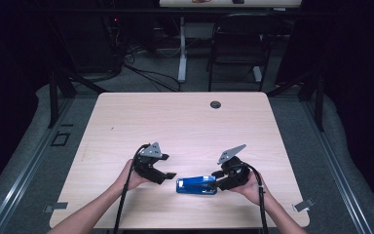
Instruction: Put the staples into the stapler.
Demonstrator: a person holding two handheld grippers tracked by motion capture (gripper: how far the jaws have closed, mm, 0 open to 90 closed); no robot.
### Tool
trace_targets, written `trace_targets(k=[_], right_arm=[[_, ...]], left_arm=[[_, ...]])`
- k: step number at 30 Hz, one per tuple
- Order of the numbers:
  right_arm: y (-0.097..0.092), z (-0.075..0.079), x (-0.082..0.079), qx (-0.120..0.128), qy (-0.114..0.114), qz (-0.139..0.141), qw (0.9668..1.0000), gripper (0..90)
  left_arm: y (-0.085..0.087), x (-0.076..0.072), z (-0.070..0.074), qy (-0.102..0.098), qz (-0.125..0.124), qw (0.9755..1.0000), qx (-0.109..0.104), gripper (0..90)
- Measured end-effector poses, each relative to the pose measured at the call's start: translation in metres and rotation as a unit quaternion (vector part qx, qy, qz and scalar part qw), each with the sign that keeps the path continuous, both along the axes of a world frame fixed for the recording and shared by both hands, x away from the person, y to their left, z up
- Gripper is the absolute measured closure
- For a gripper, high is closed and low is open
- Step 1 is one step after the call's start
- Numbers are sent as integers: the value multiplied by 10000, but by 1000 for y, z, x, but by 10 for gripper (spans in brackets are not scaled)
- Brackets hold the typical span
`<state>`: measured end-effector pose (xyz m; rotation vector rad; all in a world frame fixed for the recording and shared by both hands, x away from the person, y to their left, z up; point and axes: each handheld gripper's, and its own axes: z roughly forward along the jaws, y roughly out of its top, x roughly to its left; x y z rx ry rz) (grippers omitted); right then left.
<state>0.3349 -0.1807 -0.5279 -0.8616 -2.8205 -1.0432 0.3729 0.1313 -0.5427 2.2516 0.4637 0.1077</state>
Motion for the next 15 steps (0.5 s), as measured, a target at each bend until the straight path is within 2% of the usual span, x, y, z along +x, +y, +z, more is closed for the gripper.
trace_targets(k=[4,7,9,10,11,12,13,14,15], right_arm=[[-1,1,2,-163,90,-3,9998,546],[-8,8,3,234,154,-174,9995,517],[-12,15,4,572,96,-453,9973,518],[-12,15,4,572,96,-453,9973,518],[-12,17,4,489,1,-687,9964,513],[-12,17,4,489,1,-687,9964,513],[-8,14,4,209,-71,-780,9967,512],[-6,11,4,79,-60,-783,9969,502],[-5,10,4,76,-50,-772,9970,503]], left_arm=[[1,1,0,0,35,10000,27,201],[4,2,0,29,69,10000,33,198],[4,3,0,26,76,10000,34,198],[4,3,0,26,76,10000,34,198],[3,3,-1,40,91,9999,35,196],[3,3,-1,40,91,9999,35,195],[3,3,-1,18,100,9999,67,193],[3,3,-1,5,133,9999,68,192],[3,3,0,-41,155,9998,80,189]])
